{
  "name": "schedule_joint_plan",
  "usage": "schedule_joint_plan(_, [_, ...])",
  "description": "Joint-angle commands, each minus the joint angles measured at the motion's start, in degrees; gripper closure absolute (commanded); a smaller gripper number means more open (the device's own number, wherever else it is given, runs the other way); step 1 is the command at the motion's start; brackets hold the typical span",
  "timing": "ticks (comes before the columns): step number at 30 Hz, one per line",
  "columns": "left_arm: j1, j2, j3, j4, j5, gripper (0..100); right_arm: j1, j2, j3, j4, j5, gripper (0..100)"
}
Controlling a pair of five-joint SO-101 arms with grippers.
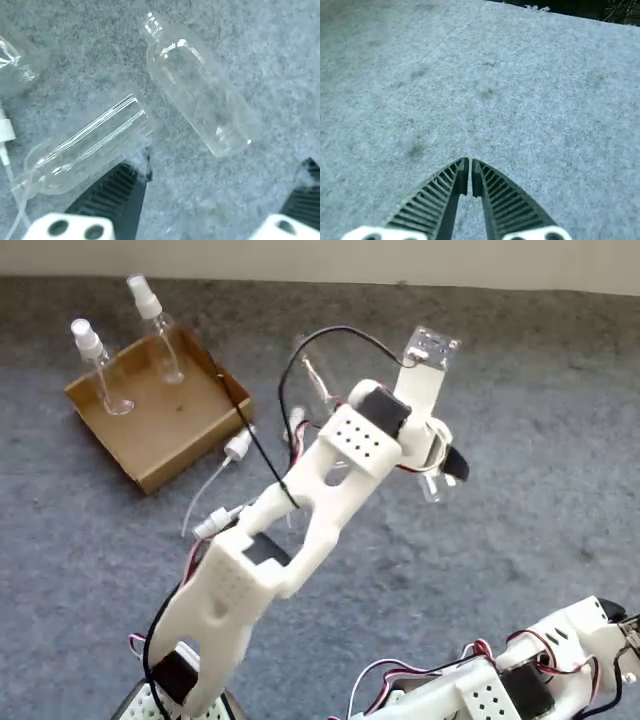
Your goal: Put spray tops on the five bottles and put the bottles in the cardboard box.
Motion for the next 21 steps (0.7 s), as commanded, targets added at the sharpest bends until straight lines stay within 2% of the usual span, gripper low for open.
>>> schedule_joint_plan(1, [0.04,10.42,-15.69,-3.69,4.66,61,1.54,-0.57,10.15,0.13,0.0,98.3])
schedule_joint_plan(6, [0.22,22.64,-29.32,-7.21,4.57,61,3.21,-0.57,10.15,0.13,0.0,98.3])
schedule_joint_plan(11, [-1.27,32.92,-37.93,-9.32,4.57,61,4.97,-0.66,10.15,0.13,0.0,98.3])
schedule_joint_plan(21, [-2.24,37.41,-40.31,-9.14,4.57,61,5.32,-0.66,10.15,0.13,0.0,98.3])
